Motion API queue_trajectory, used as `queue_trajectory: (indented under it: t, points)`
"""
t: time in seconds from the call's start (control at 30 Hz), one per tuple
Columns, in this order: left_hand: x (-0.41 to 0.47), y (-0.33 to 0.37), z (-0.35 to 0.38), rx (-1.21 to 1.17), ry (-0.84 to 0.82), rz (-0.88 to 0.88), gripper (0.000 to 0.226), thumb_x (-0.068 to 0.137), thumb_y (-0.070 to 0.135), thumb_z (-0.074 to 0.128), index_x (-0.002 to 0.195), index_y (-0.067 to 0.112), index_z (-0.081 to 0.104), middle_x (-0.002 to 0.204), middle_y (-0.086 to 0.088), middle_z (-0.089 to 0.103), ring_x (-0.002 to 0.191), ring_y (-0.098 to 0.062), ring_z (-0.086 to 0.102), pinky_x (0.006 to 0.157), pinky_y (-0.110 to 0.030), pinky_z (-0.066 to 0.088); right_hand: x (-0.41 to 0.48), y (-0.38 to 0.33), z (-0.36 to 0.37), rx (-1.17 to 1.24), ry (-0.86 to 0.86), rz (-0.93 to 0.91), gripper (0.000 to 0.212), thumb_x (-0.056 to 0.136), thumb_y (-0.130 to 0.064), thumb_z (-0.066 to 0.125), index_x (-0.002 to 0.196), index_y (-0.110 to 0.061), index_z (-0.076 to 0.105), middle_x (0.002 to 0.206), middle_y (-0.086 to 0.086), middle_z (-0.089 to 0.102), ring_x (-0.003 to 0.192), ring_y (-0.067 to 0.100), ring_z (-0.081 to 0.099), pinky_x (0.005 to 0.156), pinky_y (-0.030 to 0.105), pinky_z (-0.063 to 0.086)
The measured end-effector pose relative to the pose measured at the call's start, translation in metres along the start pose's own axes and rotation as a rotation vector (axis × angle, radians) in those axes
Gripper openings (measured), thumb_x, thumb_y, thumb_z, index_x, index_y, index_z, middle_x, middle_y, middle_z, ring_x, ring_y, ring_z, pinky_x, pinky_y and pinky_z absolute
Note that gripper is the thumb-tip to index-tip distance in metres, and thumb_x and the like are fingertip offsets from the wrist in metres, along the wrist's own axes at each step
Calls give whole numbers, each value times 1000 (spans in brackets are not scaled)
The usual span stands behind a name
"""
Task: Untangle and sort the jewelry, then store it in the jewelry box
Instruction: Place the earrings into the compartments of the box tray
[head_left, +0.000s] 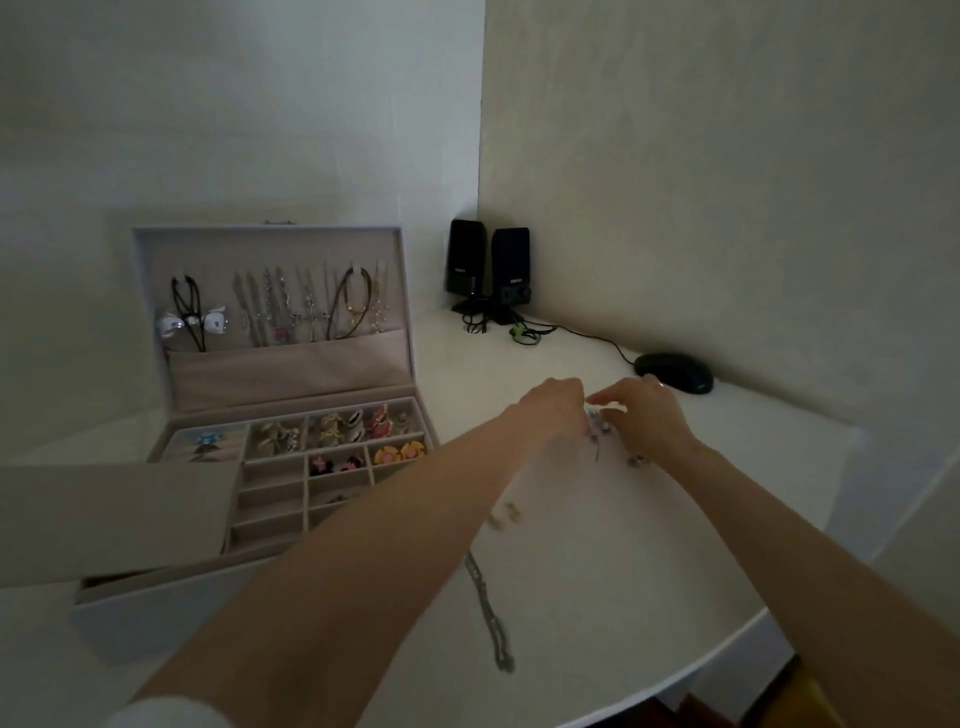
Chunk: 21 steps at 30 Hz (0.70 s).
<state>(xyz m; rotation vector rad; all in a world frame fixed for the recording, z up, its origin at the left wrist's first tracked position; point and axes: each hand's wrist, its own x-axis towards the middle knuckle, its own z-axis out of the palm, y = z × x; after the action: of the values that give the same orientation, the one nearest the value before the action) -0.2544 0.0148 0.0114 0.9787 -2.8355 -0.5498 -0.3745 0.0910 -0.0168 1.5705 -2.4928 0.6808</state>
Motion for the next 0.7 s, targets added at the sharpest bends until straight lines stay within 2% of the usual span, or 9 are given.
queue_trajectory:
  t: [0.1,0.23,0.4,0.47,0.53,0.6,0.7]
  points:
    - [18,-1,9,32,2,8,36,91,23,57,125,9,55,127,-13,54,117,-30,51,91,-36,45,6,-3,4,-192,-49,-48,28,95,-21,51,118,-26,67,110,4,67,109,25,49,90,33,37]
    - [23,-2,15,111,13,18,24,90,13,55,112,7,62,117,-14,60,107,-31,57,79,-33,45,9,-4,8,-174,-67,-45,25,92,-16,54,109,-20,72,104,6,70,99,24,59,82,28,39]
    - [0,-9,-11,115,21,36,24,85,17,64,108,10,64,113,-8,63,104,-26,60,85,-35,50,4,-22,-10,260,-18,55,8,82,-10,69,88,-10,75,85,5,72,81,16,66,80,27,50]
    - [-19,-15,-30,20,58,66,15,84,17,66,98,10,64,107,-9,66,97,-25,64,86,-36,52,-5,-38,-23,476,-13,55,4,82,-7,70,84,-8,73,74,2,69,65,8,65,69,19,51]
    - [-43,-25,-48,-136,79,89,6,85,12,66,84,14,59,95,-7,67,89,-23,68,79,-32,55,-14,-55,-36,630,-30,27,4,82,-5,70,82,-9,70,70,1,68,55,2,64,59,11,50]
    - [-70,-36,-63,-308,74,77,15,86,9,66,79,16,54,89,-5,66,84,-19,68,72,-27,55,-23,-74,-46,728,-48,-5,6,82,-4,69,83,-10,71,70,3,69,57,3,65,59,12,51]
    - [-114,-54,-82,-476,93,65,12,87,11,66,82,13,55,89,-7,71,80,-12,68,66,-19,54,-35,-103,-56,822,-83,-45,7,81,-4,70,84,-11,72,70,3,70,61,6,65,59,14,51]
